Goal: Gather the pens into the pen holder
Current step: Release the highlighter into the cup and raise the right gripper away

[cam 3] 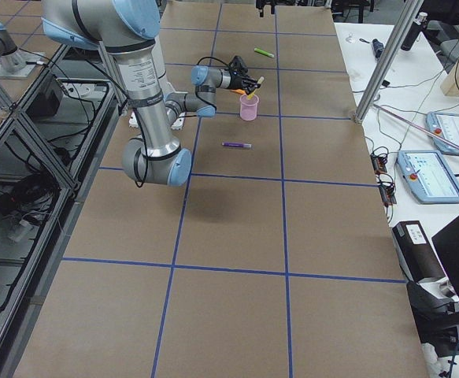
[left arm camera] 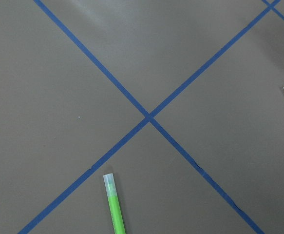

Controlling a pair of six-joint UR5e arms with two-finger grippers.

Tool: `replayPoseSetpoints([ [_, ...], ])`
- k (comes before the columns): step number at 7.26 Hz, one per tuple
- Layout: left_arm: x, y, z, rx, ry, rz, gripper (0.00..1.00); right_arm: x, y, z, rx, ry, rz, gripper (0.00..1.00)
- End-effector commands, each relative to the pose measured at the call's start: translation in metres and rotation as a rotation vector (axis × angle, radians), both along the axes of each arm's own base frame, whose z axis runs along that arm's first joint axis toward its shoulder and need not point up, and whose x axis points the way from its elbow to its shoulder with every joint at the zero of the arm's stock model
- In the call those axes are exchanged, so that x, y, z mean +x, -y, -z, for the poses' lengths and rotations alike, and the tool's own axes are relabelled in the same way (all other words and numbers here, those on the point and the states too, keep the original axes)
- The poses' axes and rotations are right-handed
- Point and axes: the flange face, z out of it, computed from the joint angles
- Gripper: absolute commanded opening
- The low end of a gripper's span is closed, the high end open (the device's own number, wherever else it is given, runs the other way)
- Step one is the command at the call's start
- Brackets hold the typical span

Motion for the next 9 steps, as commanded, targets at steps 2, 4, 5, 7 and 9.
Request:
replayPoseSetpoints([
  [2, 0.008, 0.003, 0.007, -0.071, -0.010, 0.038, 1.00, 0.023, 0.038, 0.008, -0.143, 0.049, 0.054, 0.99],
  [4, 0.049, 0.003, -0.001, -0.191, 0.076, 0.178, 1.00, 0.089, 0.108, 0.010, -0.419, -0.012, 0.141, 0.99],
  [5, 0.092, -0.002, -0.016, -0.222, 0.132, 0.182, 1.00, 0.119, 0.141, -0.006, -0.546, -0.071, 0.173, 0.99],
  [7, 0.134, 0.015, -0.052, -0.218, 0.191, 0.170, 1.00, 0.202, 0.198, -0.045, -0.791, -0.167, 0.245, 1.00],
  [9, 0.147, 0.034, -0.078, -0.219, 0.215, 0.155, 0.94, 0.283, 0.223, -0.092, -0.793, -0.247, 0.359, 1.00],
])
